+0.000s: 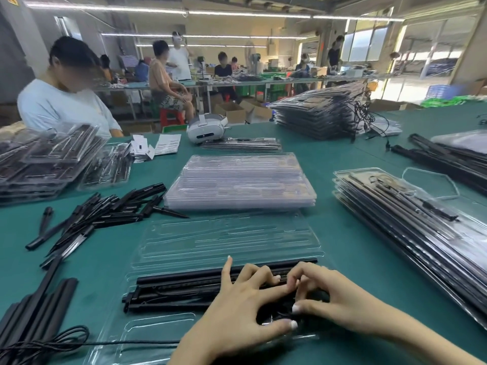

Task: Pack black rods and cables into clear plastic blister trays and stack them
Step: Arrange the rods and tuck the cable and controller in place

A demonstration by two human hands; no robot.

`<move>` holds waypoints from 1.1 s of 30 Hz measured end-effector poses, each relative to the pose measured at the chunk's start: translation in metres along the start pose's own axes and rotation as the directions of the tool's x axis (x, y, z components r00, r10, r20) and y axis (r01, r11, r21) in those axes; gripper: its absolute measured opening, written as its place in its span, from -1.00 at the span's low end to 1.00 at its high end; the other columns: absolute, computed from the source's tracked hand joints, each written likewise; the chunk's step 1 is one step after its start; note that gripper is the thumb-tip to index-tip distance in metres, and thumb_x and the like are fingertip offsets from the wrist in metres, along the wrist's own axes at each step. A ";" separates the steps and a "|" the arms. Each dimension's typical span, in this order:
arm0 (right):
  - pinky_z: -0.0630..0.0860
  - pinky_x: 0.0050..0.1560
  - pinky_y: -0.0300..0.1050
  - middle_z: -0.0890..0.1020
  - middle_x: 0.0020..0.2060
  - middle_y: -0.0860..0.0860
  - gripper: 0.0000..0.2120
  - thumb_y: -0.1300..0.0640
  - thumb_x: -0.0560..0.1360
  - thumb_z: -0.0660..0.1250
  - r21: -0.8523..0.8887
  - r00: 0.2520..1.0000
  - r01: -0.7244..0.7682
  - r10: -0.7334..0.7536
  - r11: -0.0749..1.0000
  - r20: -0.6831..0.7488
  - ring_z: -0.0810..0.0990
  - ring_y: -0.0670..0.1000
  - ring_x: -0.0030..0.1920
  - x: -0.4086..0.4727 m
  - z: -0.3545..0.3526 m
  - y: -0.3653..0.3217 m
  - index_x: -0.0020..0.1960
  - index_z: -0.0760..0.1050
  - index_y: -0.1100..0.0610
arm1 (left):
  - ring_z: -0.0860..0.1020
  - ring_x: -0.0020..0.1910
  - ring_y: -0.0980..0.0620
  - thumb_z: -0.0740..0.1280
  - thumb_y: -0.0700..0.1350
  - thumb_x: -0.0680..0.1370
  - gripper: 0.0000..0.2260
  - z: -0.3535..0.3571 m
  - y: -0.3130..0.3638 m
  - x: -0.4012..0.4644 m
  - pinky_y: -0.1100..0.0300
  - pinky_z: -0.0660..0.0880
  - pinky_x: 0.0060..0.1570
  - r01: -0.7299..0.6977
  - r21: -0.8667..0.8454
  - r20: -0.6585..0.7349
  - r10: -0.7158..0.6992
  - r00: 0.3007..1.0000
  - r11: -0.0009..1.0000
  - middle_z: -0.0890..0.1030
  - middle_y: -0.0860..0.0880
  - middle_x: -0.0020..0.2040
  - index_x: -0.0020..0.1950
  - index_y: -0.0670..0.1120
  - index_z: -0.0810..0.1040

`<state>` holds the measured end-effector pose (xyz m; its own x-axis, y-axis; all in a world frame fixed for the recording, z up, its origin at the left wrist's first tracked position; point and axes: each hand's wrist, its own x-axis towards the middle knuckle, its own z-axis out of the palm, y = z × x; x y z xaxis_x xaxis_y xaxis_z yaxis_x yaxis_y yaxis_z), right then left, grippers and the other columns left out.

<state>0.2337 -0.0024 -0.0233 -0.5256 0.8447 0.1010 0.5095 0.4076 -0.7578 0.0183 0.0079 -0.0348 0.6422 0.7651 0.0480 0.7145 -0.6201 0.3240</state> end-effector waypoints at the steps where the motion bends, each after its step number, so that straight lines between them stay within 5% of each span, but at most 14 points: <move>1: 0.26 0.07 -0.39 0.66 -0.20 -0.17 -0.80 -0.13 0.48 0.36 -0.037 1.000 0.003 -0.002 0.999 0.014 0.50 -0.22 -0.09 0.000 -0.002 0.000 0.01 0.35 -0.23 | 0.04 0.33 0.31 -0.01 0.45 0.44 -0.45 0.000 0.000 0.000 -0.21 -0.35 0.40 0.006 0.004 0.007 -0.007 1.000 1.000 0.28 0.22 0.24 0.44 0.42 0.08; 8: 0.34 0.07 -0.26 0.52 -0.12 -0.26 -0.71 -0.27 0.38 0.41 -0.272 0.993 0.108 -0.116 0.956 -0.011 0.45 -0.18 0.00 -0.002 -0.013 0.009 -0.04 0.44 -0.15 | 0.03 0.33 0.32 -0.04 0.46 0.41 -0.47 0.001 0.000 -0.001 -0.20 -0.38 0.40 0.011 0.019 0.026 -0.012 1.000 1.000 0.29 0.22 0.26 0.38 0.53 -0.03; 13: 0.29 -0.19 -0.30 0.35 -0.37 -0.24 -0.62 -0.35 0.38 0.33 -0.616 0.966 0.145 -0.244 0.774 -0.079 0.31 -0.27 -0.28 -0.014 -0.009 0.007 -0.32 0.41 -0.05 | 0.03 0.34 0.32 -0.11 0.48 0.41 -0.47 0.002 0.001 0.002 -0.18 -0.41 0.40 0.048 0.011 0.028 -0.049 0.998 0.999 0.27 0.25 0.29 0.39 0.52 -0.02; 17: 0.26 -0.32 -0.41 0.32 -0.50 -0.22 -0.63 -0.30 0.36 0.35 -0.400 0.976 0.020 -0.104 0.916 -0.189 0.34 -0.25 -0.38 -0.023 0.002 0.010 -0.31 0.36 -0.04 | 0.02 0.31 0.36 -0.06 0.50 0.39 -0.46 0.006 0.002 0.003 -0.18 -0.39 0.40 0.079 0.036 0.012 -0.079 0.997 0.996 0.24 0.28 0.19 0.37 0.54 -0.05; 23: 0.32 -0.31 -0.38 0.45 -0.42 -0.17 -0.75 -0.07 0.40 0.48 -0.219 0.981 -0.019 -0.024 0.976 -0.192 0.43 -0.16 -0.37 -0.028 0.005 0.005 -0.30 0.49 0.04 | -0.11 0.17 0.58 -0.05 0.54 0.32 -0.38 0.008 0.010 0.005 -0.15 -0.42 0.40 0.134 -0.010 0.028 -0.134 0.991 0.991 0.15 0.30 0.12 0.38 0.53 0.00; 26: 0.45 -0.22 -0.33 0.53 -0.18 -0.11 -0.91 0.07 0.40 0.51 -0.128 0.991 -0.027 0.009 0.991 -0.137 0.51 -0.14 -0.30 -0.033 -0.008 0.005 -0.21 0.61 0.00 | -0.05 0.30 0.40 0.09 0.46 0.40 -0.41 0.008 0.011 0.005 -0.16 -0.41 0.40 0.150 0.010 0.043 -0.150 0.988 0.989 0.15 0.27 0.17 0.41 0.49 0.00; 28: 0.51 -0.14 -0.29 0.51 0.03 -0.08 -0.84 0.13 0.37 0.54 -0.079 0.986 -0.042 0.028 0.996 -0.166 0.57 -0.11 -0.20 -0.037 -0.016 0.007 -0.11 0.62 -0.07 | -0.05 0.33 0.36 0.14 0.42 0.43 -0.41 0.008 0.010 0.004 -0.16 -0.42 0.40 0.150 0.016 0.041 -0.151 0.988 0.989 0.17 0.24 0.22 0.41 0.48 0.00; 33: 0.43 0.18 -0.27 0.59 0.16 -0.24 -0.73 -0.19 0.35 0.48 -0.219 0.971 0.004 -0.056 0.976 -0.231 0.51 -0.26 0.16 -0.044 -0.018 0.014 0.04 0.62 -0.22 | -0.02 0.37 0.29 0.16 0.38 0.46 -0.41 0.007 0.012 0.004 -0.17 -0.41 0.40 0.143 0.050 0.047 -0.145 0.988 0.988 0.17 0.19 0.27 0.44 0.44 0.01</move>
<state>0.2766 -0.0274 -0.0268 -0.3818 0.8777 0.2896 0.6438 0.4773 -0.5980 0.0315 0.0021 -0.0374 0.5440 0.8379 -0.0439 0.8119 -0.5124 0.2798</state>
